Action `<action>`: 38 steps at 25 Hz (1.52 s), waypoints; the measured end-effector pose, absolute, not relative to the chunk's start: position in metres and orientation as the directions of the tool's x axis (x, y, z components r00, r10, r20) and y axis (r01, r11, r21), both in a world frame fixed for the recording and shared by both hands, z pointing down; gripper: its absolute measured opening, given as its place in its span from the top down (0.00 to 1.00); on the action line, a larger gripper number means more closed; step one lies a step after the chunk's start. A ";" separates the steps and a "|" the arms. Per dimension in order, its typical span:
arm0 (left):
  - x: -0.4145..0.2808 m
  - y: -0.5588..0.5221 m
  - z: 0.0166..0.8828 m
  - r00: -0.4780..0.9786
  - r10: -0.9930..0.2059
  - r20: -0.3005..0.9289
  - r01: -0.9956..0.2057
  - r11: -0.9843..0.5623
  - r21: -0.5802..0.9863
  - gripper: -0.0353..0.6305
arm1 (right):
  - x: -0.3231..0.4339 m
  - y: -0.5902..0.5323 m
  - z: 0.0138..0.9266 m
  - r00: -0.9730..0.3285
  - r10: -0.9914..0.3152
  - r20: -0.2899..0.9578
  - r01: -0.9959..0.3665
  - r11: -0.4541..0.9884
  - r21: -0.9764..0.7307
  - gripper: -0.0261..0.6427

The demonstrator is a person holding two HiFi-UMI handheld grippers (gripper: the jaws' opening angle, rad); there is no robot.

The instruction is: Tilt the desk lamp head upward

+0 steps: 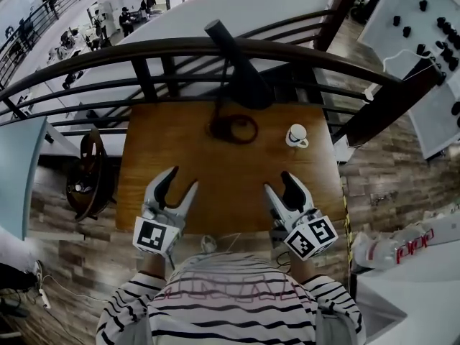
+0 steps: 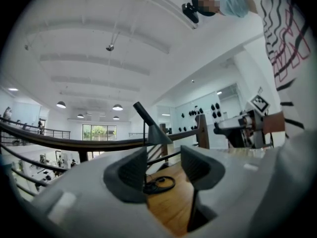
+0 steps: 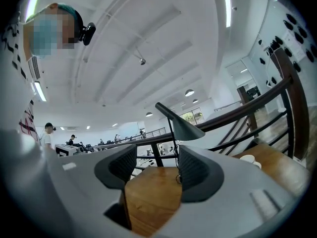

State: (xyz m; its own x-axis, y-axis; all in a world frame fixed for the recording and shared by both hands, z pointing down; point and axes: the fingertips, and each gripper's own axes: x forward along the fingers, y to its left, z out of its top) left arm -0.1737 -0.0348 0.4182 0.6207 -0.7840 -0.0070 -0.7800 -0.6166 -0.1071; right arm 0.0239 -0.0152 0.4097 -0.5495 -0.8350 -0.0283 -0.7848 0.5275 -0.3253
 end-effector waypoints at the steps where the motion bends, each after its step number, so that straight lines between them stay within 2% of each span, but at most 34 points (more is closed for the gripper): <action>1: -0.177 -0.043 0.418 0.625 -0.781 -0.004 -0.776 -0.621 -0.110 0.63 | 0.022 -0.022 0.410 -0.542 -0.840 -0.029 -0.788 0.520 -0.328 0.58; 9: -0.190 -0.097 0.422 0.663 -0.749 -0.003 -0.746 -0.660 -0.095 0.63 | 0.006 -0.064 0.410 -0.505 -0.863 -0.025 -0.817 0.488 -0.307 0.58; 15: -0.171 -0.128 0.427 0.675 -0.738 0.003 -0.734 -0.672 -0.098 0.63 | 0.019 -0.102 0.408 -0.512 -0.858 -0.042 -0.814 0.500 -0.296 0.58; 28: -0.145 -0.185 0.411 0.595 -0.803 0.026 -0.790 -0.591 -0.161 0.63 | 0.043 -0.176 0.410 -0.598 -0.802 -0.018 -0.739 0.560 -0.374 0.58; 38: -0.107 -0.234 0.438 0.541 -0.838 0.074 -0.819 -0.545 -0.180 0.63 | 0.069 -0.219 0.439 -0.644 -0.764 0.028 -0.701 0.576 -0.420 0.58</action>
State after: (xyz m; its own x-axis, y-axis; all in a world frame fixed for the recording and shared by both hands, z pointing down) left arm -0.1066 -0.2341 0.4380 0.5412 -0.8376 0.0742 -0.8189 -0.5450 -0.1799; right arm 0.0692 -0.2189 0.4393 -0.6442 -0.7644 0.0279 -0.7014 0.5758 -0.4203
